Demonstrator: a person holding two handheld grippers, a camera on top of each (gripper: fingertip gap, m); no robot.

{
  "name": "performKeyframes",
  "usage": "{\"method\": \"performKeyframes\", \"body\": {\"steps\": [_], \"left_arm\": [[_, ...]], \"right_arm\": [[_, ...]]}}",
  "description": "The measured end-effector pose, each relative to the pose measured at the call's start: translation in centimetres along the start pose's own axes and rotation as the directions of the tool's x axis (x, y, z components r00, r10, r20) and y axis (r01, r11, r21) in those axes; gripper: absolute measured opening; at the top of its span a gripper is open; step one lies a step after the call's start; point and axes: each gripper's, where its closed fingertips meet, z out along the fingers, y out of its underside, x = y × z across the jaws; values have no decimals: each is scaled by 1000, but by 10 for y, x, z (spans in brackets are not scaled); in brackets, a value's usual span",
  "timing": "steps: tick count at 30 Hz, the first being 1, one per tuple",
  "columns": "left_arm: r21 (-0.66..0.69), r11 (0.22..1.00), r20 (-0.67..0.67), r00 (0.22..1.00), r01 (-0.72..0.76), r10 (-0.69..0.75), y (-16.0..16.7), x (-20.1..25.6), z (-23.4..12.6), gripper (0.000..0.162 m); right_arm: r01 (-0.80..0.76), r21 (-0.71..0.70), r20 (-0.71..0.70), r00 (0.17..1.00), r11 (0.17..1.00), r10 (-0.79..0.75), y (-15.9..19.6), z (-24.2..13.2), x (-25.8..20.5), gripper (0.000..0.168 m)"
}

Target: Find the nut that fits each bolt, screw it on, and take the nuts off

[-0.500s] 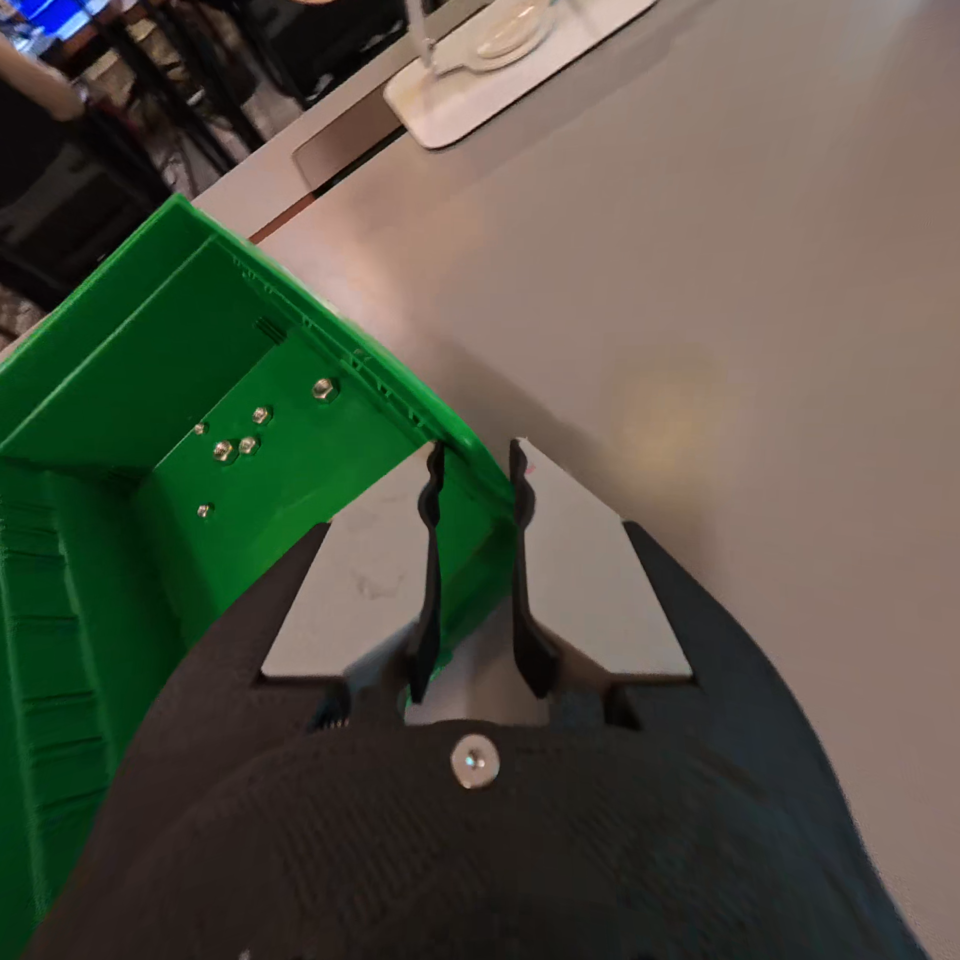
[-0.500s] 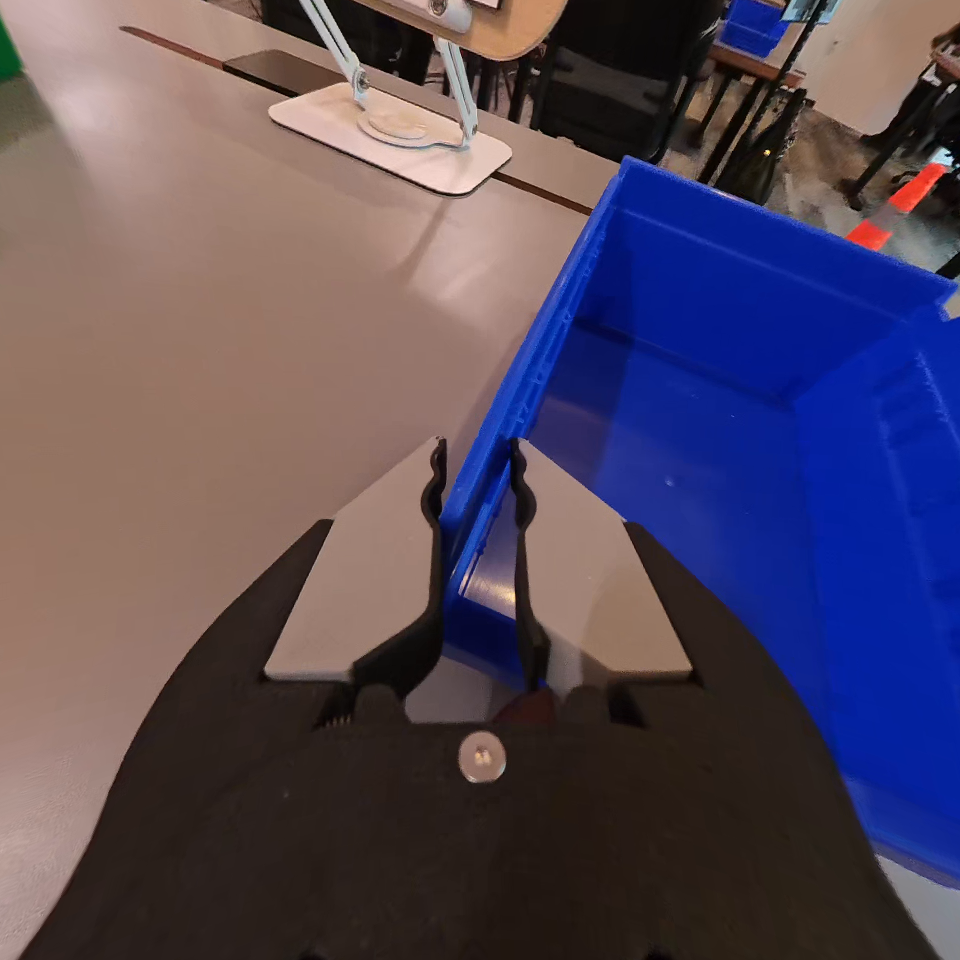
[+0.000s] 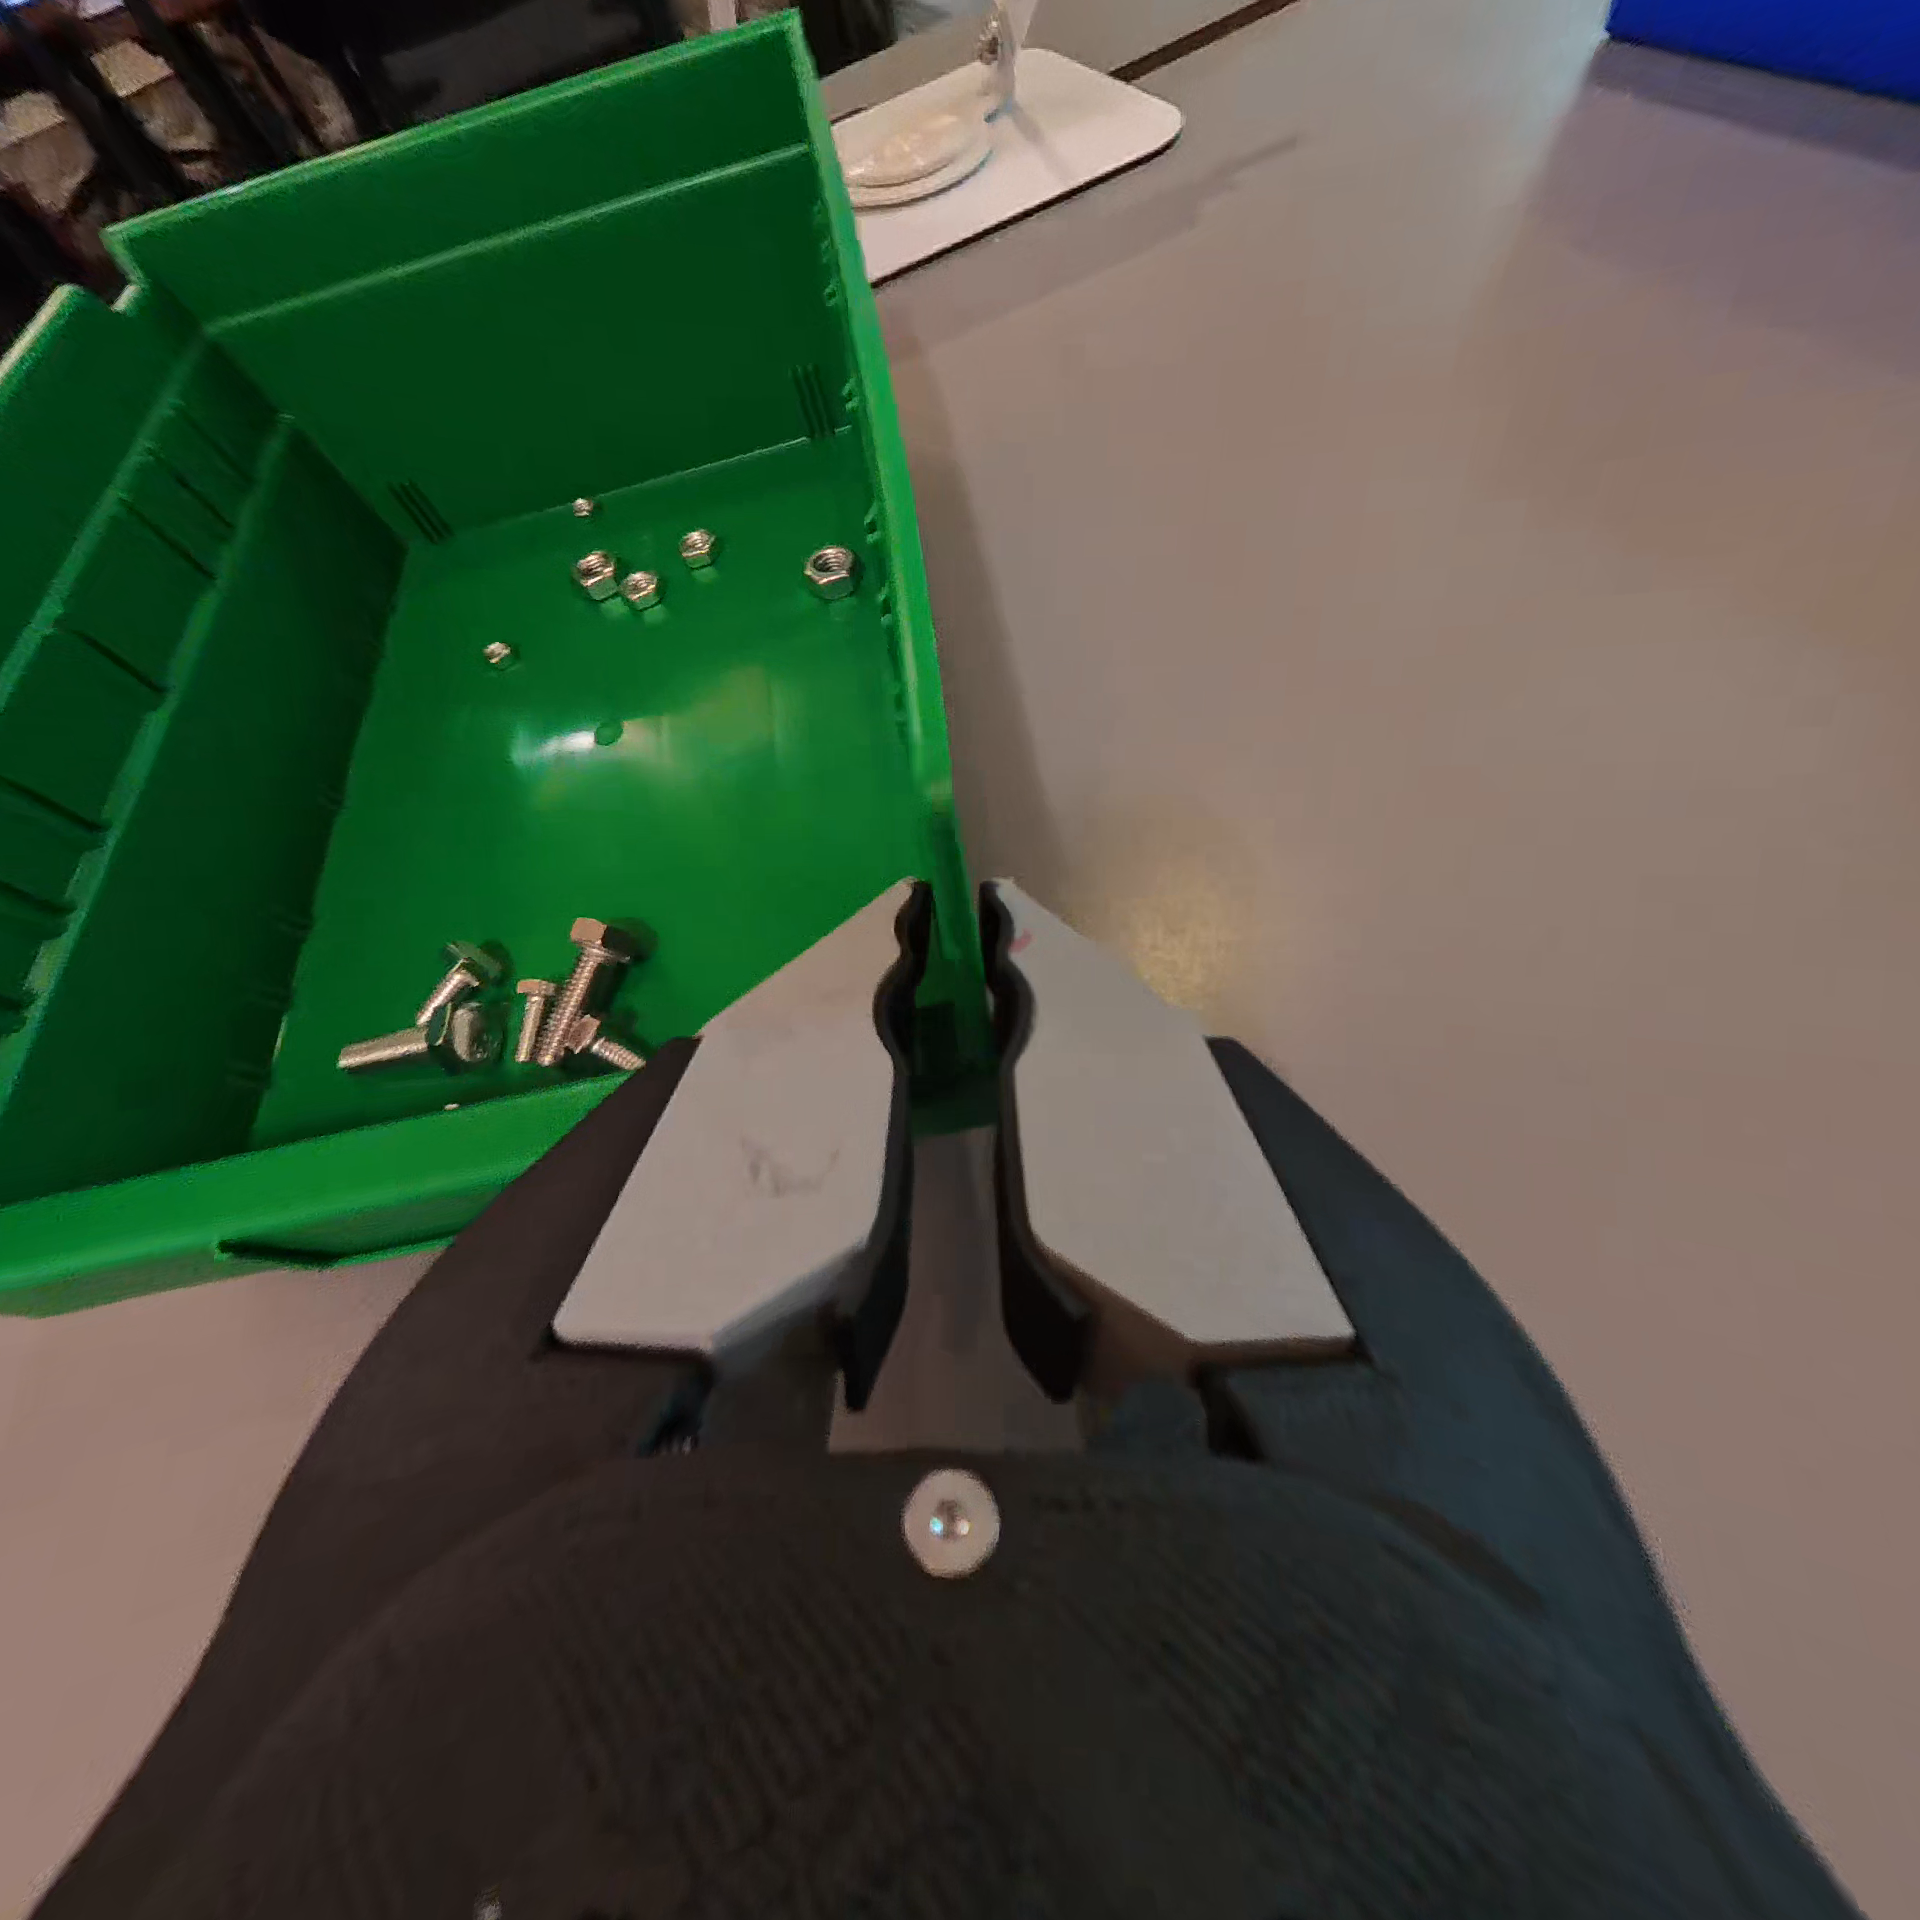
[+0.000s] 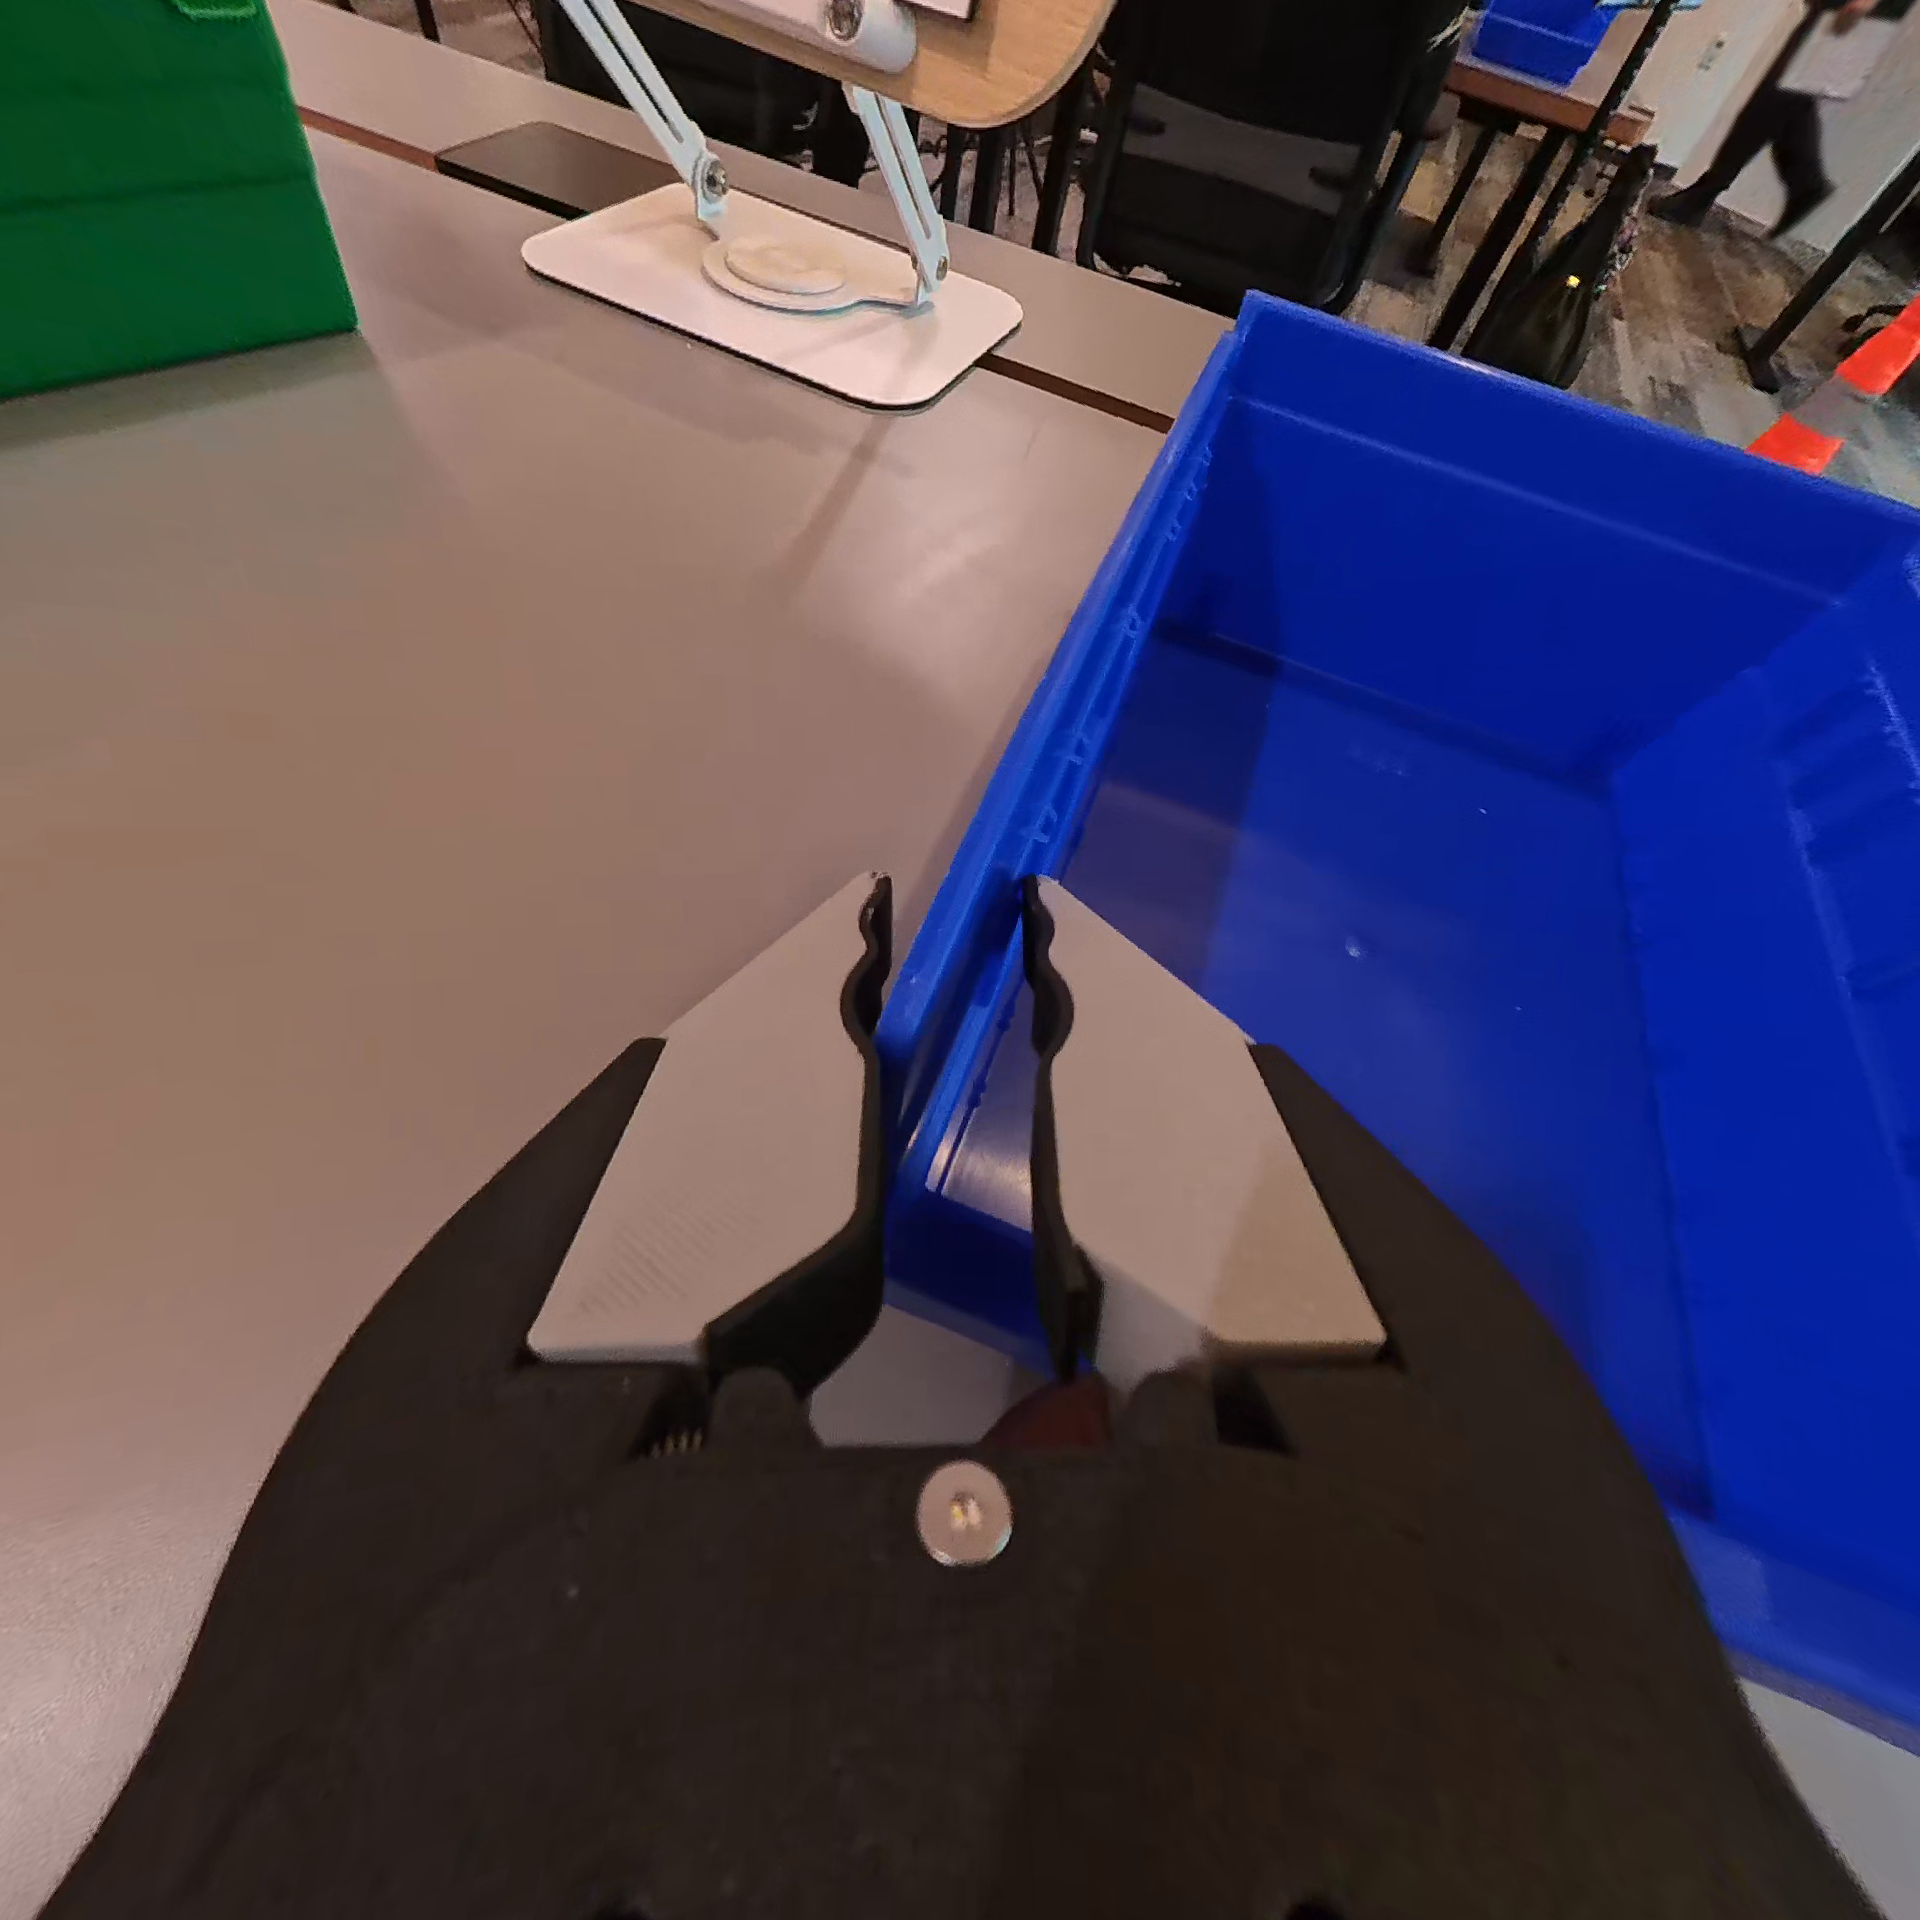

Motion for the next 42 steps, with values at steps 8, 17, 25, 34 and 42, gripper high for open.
{"method": "performKeyframes", "body": {"steps": [8, 17, 25, 34, 42], "left_arm": [[-14, 997, 196, 978, 79, -75, 2, -6, -2, 1], [-2, 991, 351, 928, 133, -124, 22, -26, -33, 1], [4, 996, 212, 973, 89, -88, 4, 3, -27, 28], [145, 989, 20, 999, 34, -38, -60, 44, -64, 80], [167, 986, -187, 981, -18, 50, -94, 110, 18, 91]], "right_arm": [[80, -3, -137, 987, 997, -79, -1, 4, -4, 20], [40, 26, -98, 994, 999, -37, -3, 2, -9, 27], [55, 25, -110, 993, 998, -52, -6, -16, -8, 45], [177, 256, 141, 966, 950, -218, -77, -73, -95, 63], [180, 211, 301, 923, 961, -239, -101, 37, -158, 65]]}}
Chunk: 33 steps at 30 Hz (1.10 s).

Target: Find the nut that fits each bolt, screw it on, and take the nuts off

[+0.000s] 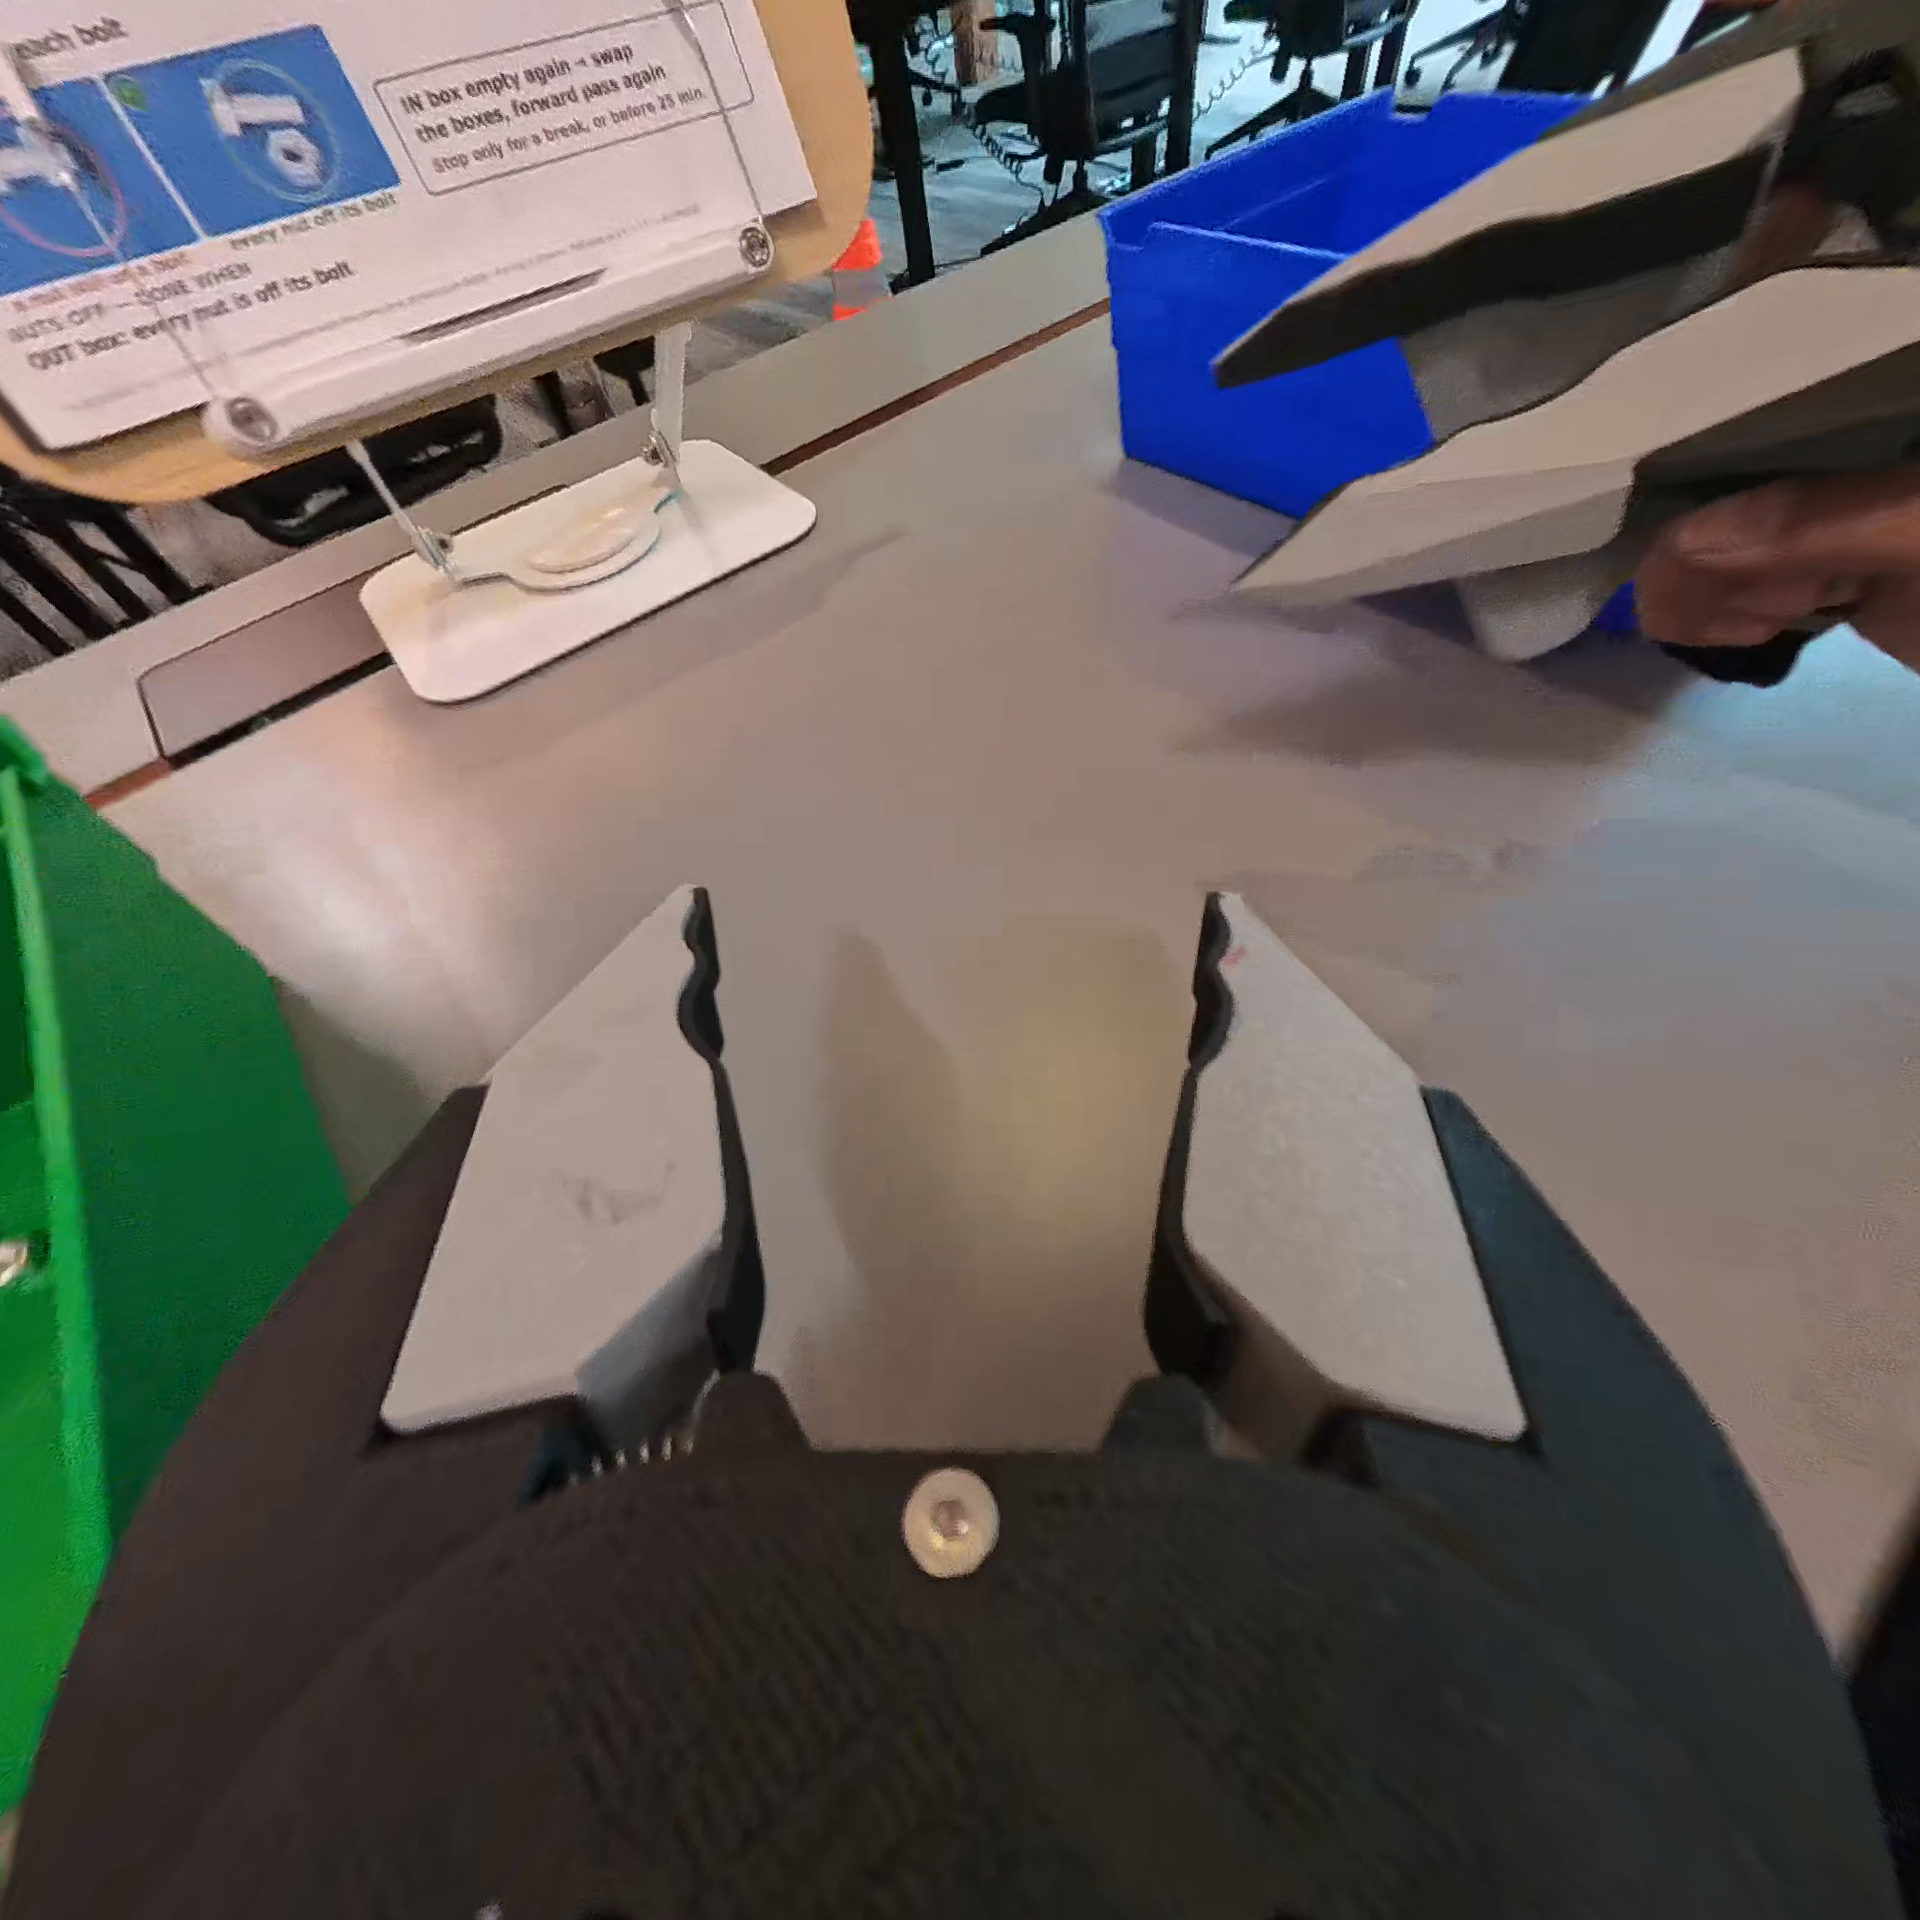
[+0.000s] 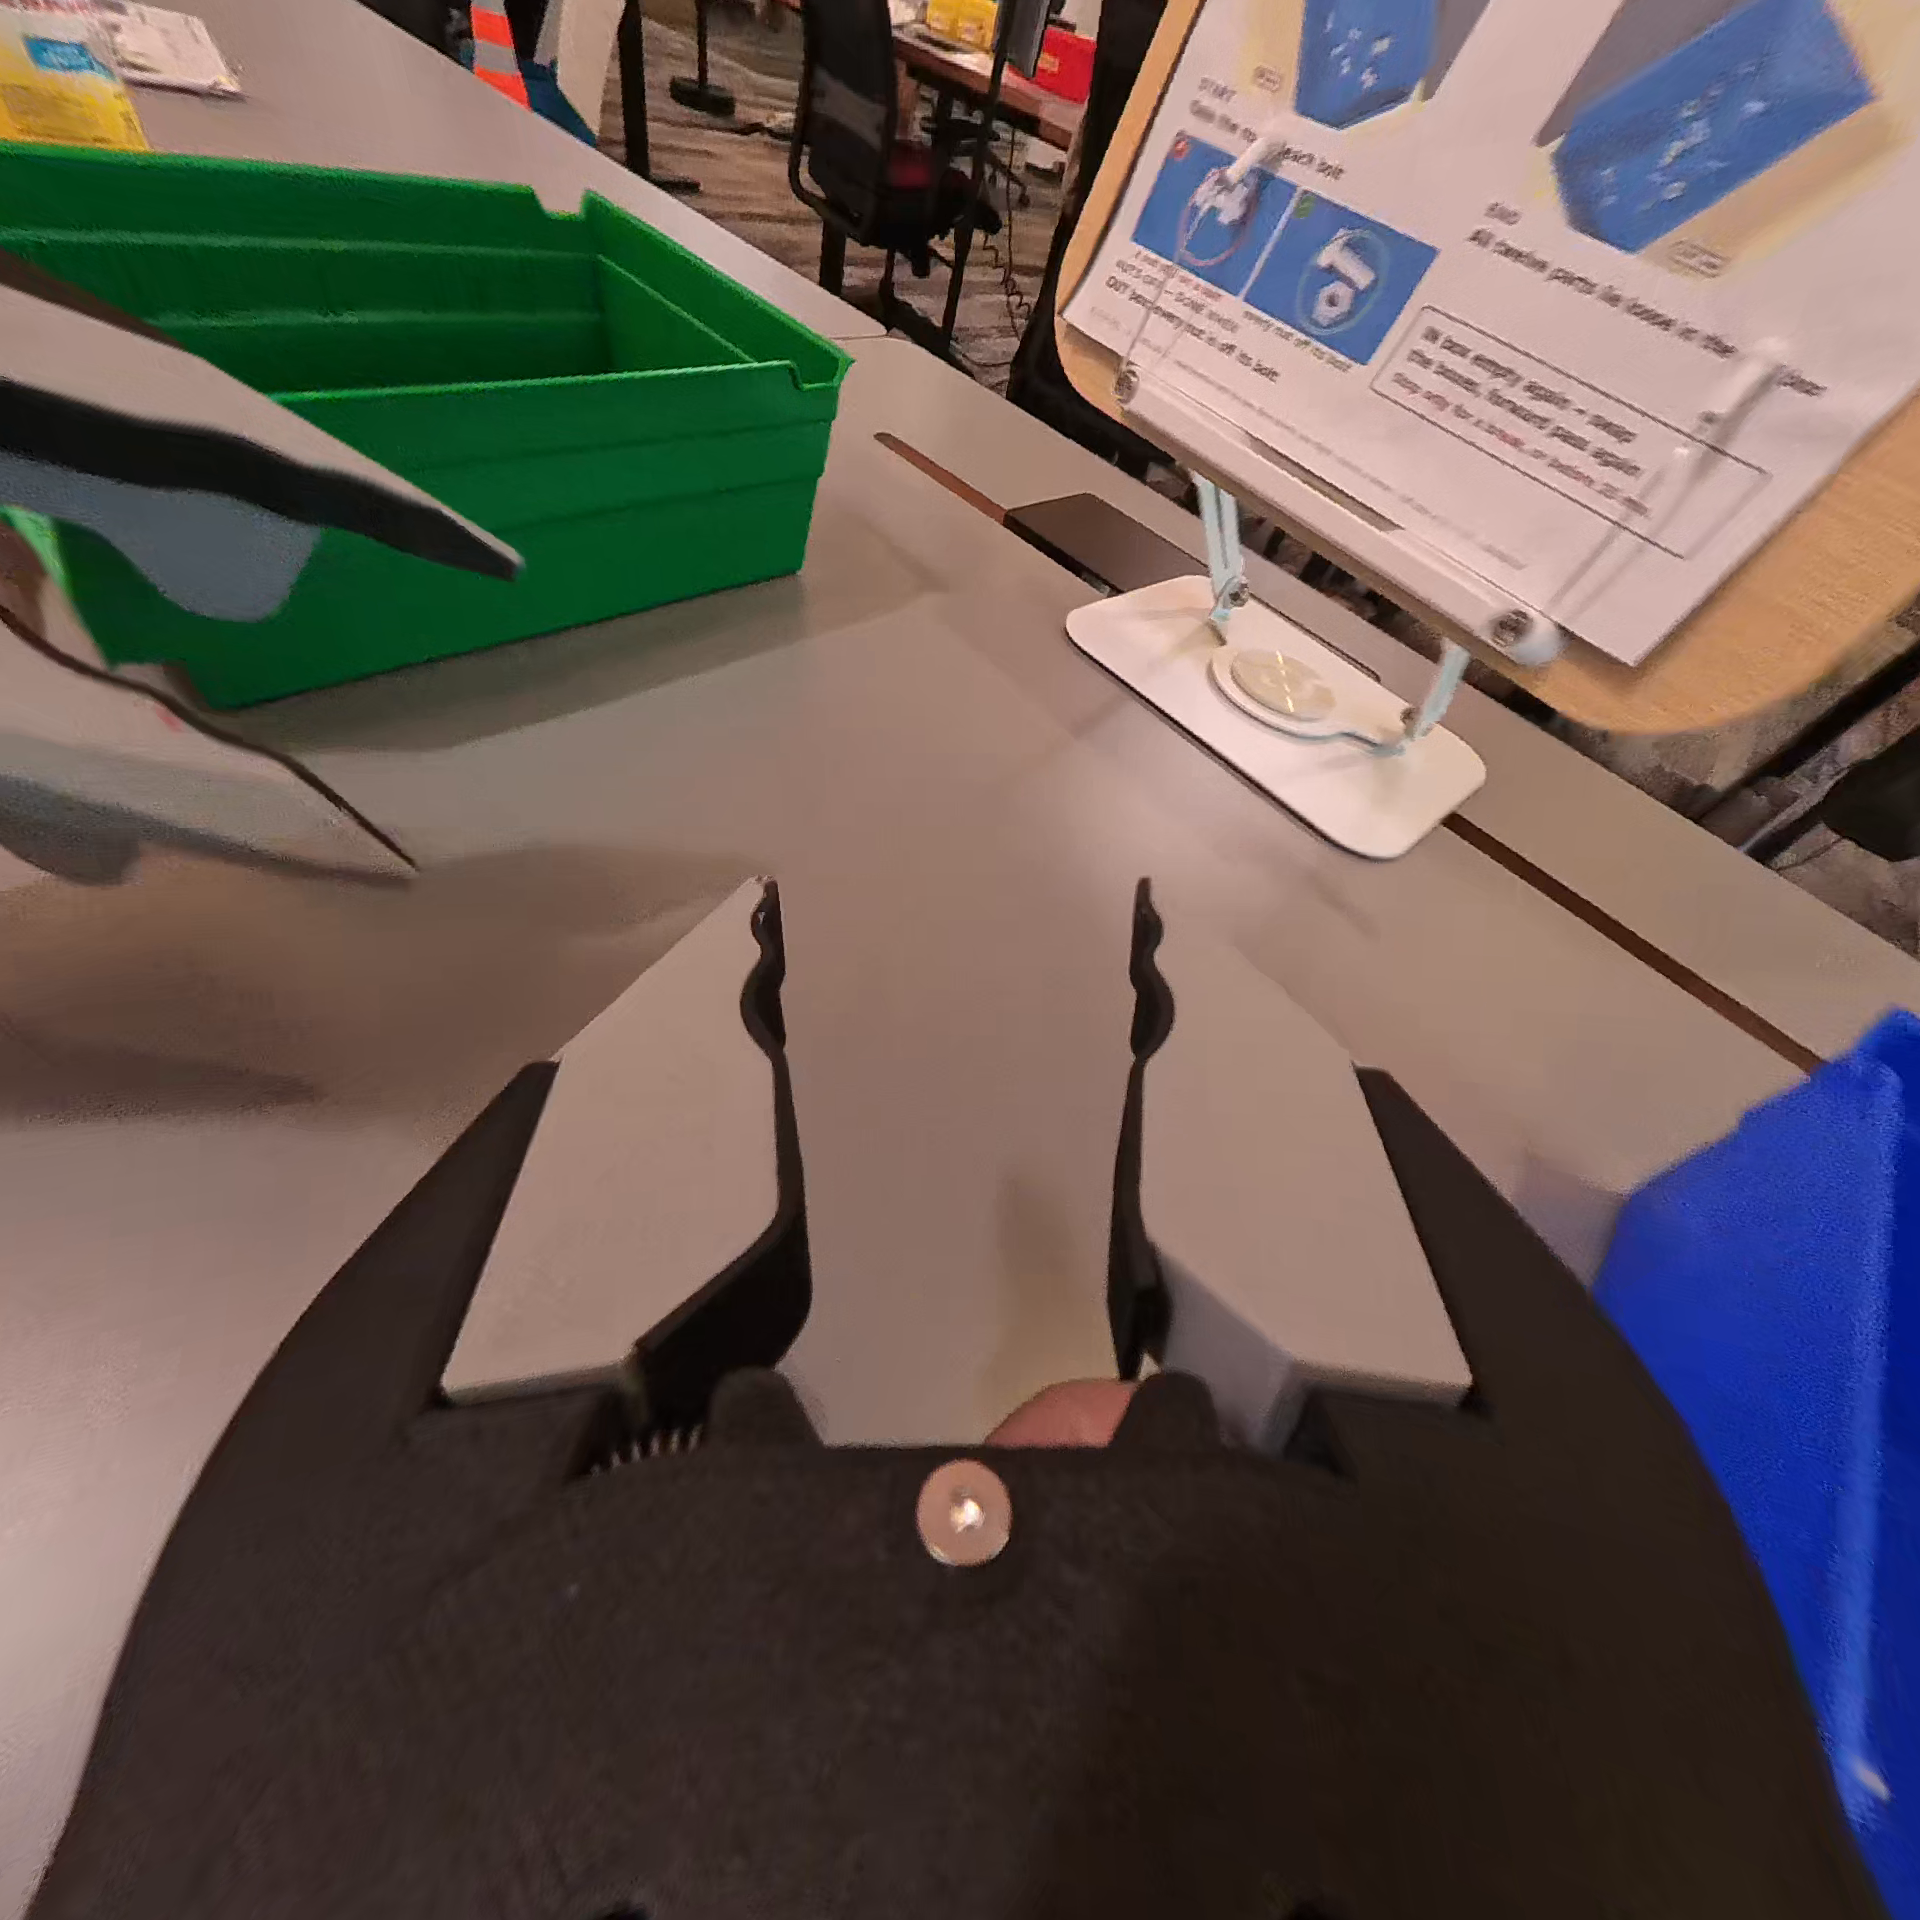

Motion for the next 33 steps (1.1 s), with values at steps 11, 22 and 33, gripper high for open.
{"method": "performKeyframes", "body": {"steps": [11, 22, 33], "left_arm": [[-53, 998, -42, 999, -34, 32, 10, -11, 97, 75], [51, 991, 40, 992, -126, 124, -3, -11, 95, 63], [-1, 988, 25, 987, -156, 156, 7, -6, 99, 62]], "right_arm": [[38, -55, -23, 999, 998, -39, 29, 82, 32, 59], [55, -109, -21, 998, 992, -57, 46, 83, 28, 91], [-54, -129, -29, 998, 990, 51, 55, 76, 33, 95]]}}
